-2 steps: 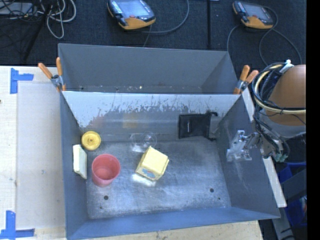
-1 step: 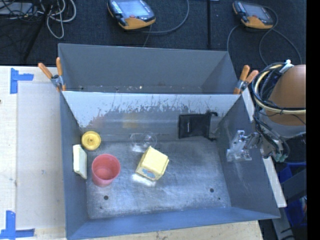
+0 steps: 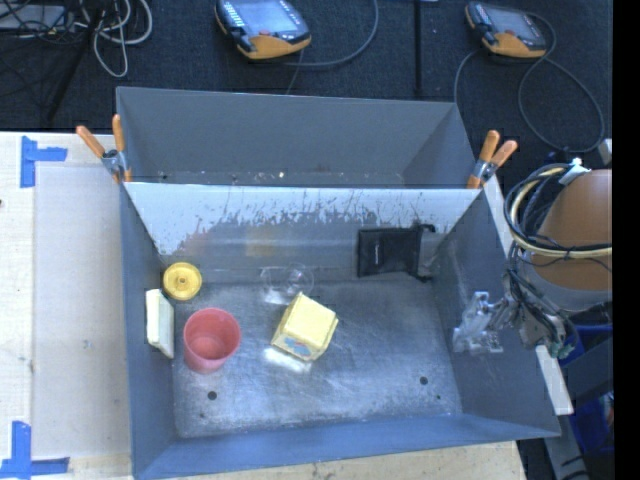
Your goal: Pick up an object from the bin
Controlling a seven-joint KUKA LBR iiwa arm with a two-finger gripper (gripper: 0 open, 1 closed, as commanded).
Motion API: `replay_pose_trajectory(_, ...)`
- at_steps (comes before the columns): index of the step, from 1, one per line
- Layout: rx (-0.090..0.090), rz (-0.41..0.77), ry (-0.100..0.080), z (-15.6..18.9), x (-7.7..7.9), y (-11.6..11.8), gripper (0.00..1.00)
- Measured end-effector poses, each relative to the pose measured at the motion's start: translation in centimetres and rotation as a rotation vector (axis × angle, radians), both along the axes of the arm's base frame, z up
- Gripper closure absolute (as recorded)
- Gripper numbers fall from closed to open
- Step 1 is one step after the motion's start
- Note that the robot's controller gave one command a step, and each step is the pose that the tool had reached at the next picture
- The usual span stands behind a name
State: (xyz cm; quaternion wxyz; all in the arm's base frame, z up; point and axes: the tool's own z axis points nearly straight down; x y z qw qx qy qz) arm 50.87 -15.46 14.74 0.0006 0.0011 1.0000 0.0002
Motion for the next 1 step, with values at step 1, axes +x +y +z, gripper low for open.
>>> replay_pose_trajectory(1, 0.001, -0.008, 0.006, -1.05, -1.33, -0.22, 1.0)
